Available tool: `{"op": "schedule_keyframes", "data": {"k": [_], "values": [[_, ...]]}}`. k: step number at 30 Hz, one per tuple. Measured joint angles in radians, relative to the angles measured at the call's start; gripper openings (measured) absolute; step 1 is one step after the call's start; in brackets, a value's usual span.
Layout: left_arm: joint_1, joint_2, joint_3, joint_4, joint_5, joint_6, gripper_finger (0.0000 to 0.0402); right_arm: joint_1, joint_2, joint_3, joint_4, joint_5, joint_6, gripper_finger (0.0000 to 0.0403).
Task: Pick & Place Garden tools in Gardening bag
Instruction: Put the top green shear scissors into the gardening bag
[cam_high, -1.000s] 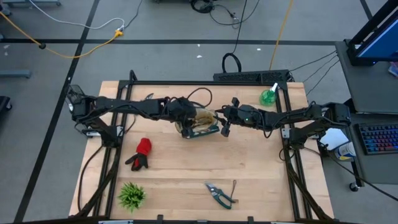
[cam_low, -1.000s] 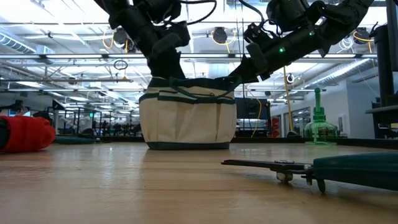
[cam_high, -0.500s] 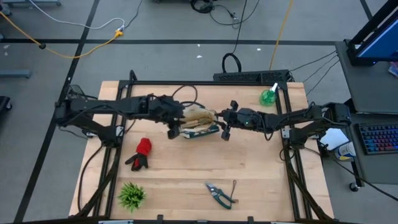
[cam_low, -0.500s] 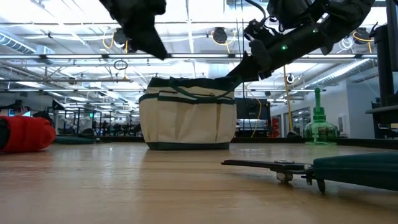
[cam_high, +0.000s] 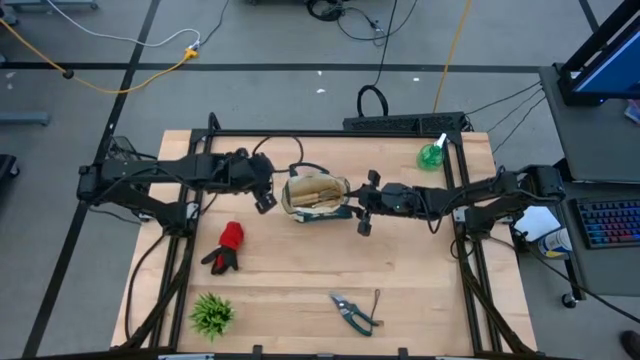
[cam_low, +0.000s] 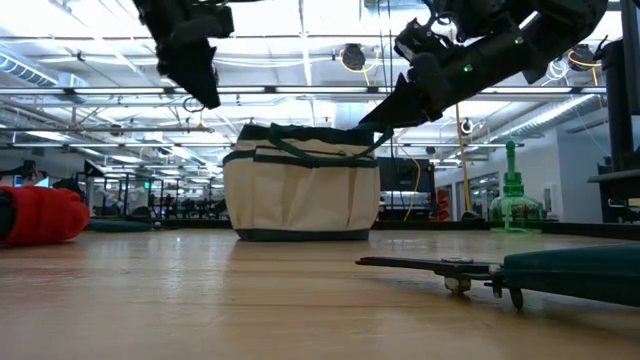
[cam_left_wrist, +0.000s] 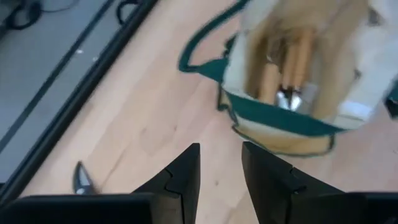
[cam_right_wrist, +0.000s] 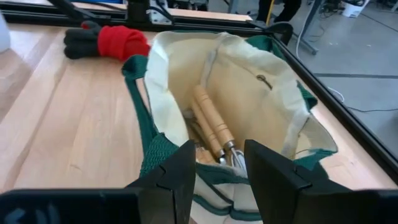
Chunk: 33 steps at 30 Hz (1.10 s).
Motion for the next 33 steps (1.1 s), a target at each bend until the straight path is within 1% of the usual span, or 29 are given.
{"op": "schedule_keyframes", "data": {"k": [5,8,11,21,27,30,33], "values": [[0.01,0.001,0.001,-0.101,-0.063,-0.043,0.0124,0.028,0.0,0.0,-0.002,0.0,0.0,0.013],[0.037,0.001,0.001,-0.19,-0.064,-0.063,0.0124,0.042,0.0,0.0,-0.002,0.0,0.0,0.013],[0.068,0.001,0.001,-0.232,-0.066,-0.105,0.0124,0.051,0.0,0.0,-0.002,0.0,0.0,0.013],[0.138,0.001,0.001,-0.234,-0.067,-0.118,0.0124,0.053,0.0,0.0,-0.011,-0.006,0.037,0.013],[0.159,0.001,0.001,-0.234,-0.066,-0.121,0.0124,0.053,0.0,0.0,-0.011,-0.101,0.036,0.013],[0.164,0.001,-0.007,-0.228,-0.066,-0.117,0.0124,0.056,-0.007,0.0,-0.009,-0.128,0.035,0.013],[0.172,0.001,-0.032,-0.229,-0.066,-0.127,0.0124,0.064,-0.014,0.001,-0.015,-0.129,0.035,0.013]]}}
